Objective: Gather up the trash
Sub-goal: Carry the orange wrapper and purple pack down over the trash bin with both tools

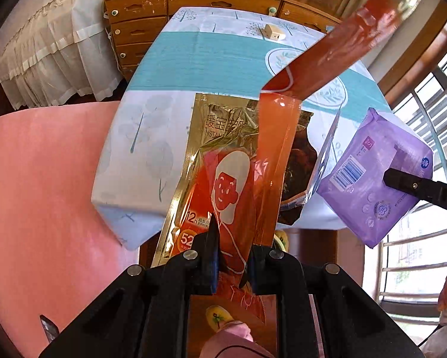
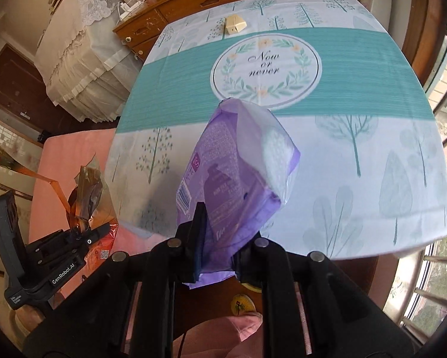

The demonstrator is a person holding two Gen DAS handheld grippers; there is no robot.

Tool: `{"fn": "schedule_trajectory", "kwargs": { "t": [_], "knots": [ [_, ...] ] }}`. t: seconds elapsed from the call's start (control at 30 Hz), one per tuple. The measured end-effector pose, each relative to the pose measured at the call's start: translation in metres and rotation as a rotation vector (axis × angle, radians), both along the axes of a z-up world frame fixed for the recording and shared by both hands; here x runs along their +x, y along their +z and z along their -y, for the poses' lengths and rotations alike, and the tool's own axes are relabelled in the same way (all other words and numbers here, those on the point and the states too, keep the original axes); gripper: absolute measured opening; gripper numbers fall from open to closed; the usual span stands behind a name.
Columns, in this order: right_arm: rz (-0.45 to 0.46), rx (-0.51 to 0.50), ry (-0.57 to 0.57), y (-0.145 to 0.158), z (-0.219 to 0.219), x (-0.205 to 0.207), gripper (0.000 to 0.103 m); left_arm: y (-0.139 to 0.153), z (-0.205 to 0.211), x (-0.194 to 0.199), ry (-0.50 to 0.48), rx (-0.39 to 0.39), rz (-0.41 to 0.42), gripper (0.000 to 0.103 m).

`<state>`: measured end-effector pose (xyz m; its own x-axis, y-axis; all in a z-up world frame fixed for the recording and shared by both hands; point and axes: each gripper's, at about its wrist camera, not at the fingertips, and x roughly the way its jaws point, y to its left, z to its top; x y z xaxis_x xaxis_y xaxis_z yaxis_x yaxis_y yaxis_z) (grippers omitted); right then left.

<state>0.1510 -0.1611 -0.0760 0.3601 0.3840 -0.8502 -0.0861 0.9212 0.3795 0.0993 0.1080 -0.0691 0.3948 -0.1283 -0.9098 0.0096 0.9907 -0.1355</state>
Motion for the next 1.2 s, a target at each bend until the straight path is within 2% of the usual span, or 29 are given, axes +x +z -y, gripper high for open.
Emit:
{"fn": "schedule_trajectory", "kwargs": {
  "t": [0.07,0.23,0.37,0.5,0.73,0.93,1.2],
  "knots": [
    [-0.018,-0.014,-0.006,-0.007,-0.014,-0.03,0.013,-0.008,-0.004,-0.023,-0.02,0.007,-0.006,0.014],
    [-0.056,-0.088,0.02,-0.019,-0.043,-0.091,0.013,-0.035,-0.016,-0.059,-0.028,-0.03,-0.057,0.014],
    [-0.074,-0.167,0.066,-0.027,-0.062,-0.116,0.013,-0.069,-0.013,-0.065,-0.007,-0.029,-0.102,0.014],
    [-0.099,-0.252,0.12,-0.053,-0.078,-0.131,0.012,-0.111,-0.017,-0.071,0.03,-0.029,-0.152,0.014],
    [-0.145,-0.363,0.182,-0.137,-0.094,-0.144,0.012,-0.198,-0.01,-0.075,0.045,-0.068,-0.22,0.014],
    [-0.129,-0.462,0.25,-0.22,-0.106,-0.154,0.012,-0.282,0.007,-0.075,0.05,-0.087,-0.269,0.015],
    [-0.139,-0.562,0.253,-0.336,-0.092,-0.149,0.012,-0.385,0.033,-0.078,0.043,-0.128,-0.341,0.015]
  ]
}}
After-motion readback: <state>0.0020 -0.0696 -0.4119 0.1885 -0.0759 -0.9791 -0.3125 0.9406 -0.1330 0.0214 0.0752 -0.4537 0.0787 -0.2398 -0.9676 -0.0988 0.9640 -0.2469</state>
